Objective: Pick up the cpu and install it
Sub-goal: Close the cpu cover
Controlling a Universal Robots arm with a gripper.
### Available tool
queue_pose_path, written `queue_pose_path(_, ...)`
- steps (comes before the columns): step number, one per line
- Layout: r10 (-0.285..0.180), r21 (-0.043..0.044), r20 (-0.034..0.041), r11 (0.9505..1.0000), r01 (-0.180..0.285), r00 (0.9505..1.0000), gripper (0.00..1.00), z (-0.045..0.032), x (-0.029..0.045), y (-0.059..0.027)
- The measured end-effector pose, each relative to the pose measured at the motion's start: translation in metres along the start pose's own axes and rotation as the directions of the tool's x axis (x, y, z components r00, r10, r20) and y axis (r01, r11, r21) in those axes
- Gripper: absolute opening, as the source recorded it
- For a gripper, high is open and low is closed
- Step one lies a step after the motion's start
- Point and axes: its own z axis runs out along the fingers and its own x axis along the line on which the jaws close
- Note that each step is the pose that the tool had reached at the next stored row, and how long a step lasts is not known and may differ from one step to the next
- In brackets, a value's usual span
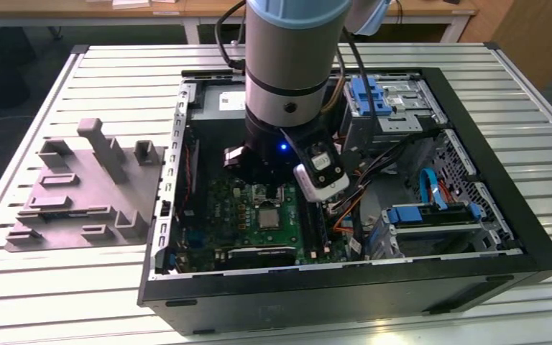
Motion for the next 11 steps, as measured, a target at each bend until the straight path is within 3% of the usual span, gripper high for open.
queue_pose_path(7,-0.001,-0.0004,-0.0008,1.0,0.001,1.0,0.11,0.0,-0.0003,0.0)
queue_pose_path(11,-0.063,0.0019,-0.005,0.998,0.063,0.998,0.11,0.0002,-0.0003,0.0)
